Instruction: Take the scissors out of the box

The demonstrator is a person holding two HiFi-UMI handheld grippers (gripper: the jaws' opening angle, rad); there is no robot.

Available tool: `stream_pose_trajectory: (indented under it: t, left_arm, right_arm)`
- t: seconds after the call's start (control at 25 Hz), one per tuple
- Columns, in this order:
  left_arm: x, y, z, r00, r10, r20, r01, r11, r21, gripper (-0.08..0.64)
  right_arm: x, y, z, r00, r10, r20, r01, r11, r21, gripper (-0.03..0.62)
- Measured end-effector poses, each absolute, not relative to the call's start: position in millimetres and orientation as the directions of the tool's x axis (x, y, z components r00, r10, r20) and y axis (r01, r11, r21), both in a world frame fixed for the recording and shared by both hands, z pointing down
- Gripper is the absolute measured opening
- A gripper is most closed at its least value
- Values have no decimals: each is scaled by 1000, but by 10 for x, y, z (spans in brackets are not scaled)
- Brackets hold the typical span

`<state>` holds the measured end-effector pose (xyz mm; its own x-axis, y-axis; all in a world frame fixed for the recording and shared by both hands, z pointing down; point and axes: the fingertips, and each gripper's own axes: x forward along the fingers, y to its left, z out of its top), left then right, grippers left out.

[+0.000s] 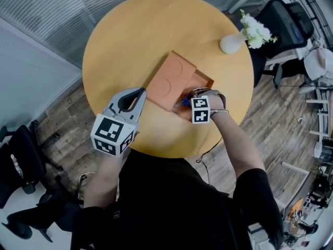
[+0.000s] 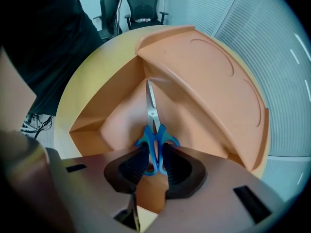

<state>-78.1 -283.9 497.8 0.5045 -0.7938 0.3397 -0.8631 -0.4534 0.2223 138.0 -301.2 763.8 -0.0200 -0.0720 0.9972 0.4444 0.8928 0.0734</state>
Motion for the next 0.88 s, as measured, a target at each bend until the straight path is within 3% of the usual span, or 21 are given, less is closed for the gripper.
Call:
stream_pose_trajectory:
  t: [0.88]
  left_arm:
    - [-683, -2779, 4528, 643, -724, 249, -766, -616, 187, 14]
  right_arm:
    - [1770, -3178, 6748, 50, -323, 945, 291, 910, 296, 101]
